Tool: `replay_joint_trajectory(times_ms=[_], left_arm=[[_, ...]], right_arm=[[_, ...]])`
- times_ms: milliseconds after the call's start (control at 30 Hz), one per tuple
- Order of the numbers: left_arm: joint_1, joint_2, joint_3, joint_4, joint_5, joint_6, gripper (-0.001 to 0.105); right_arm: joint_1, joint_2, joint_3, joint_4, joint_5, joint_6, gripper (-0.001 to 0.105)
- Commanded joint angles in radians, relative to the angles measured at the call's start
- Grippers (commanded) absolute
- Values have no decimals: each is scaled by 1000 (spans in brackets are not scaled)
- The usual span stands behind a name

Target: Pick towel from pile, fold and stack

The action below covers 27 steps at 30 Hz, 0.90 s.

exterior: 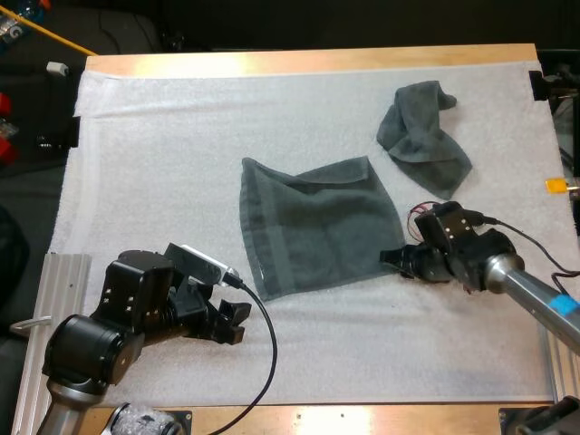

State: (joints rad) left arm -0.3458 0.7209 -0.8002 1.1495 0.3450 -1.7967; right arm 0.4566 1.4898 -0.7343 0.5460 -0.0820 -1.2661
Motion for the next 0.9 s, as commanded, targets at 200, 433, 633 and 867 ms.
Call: replay_joint_trajectory(times_ms=[200, 433, 633, 867], left_arm=[[0, -4, 0, 1, 5, -1, 64], [0, -4, 0, 1, 5, -1, 64], [0, -4, 0, 1, 5, -1, 64], [0, -4, 0, 1, 5, 54, 64]], right_arm=[[-50, 58, -2, -62, -83, 87, 41], [-49, 80, -2, -62, -165, 103, 17], [-47, 66, -2, -28, -172, 103, 0], [40, -94, -2, 154, -165, 24, 0]])
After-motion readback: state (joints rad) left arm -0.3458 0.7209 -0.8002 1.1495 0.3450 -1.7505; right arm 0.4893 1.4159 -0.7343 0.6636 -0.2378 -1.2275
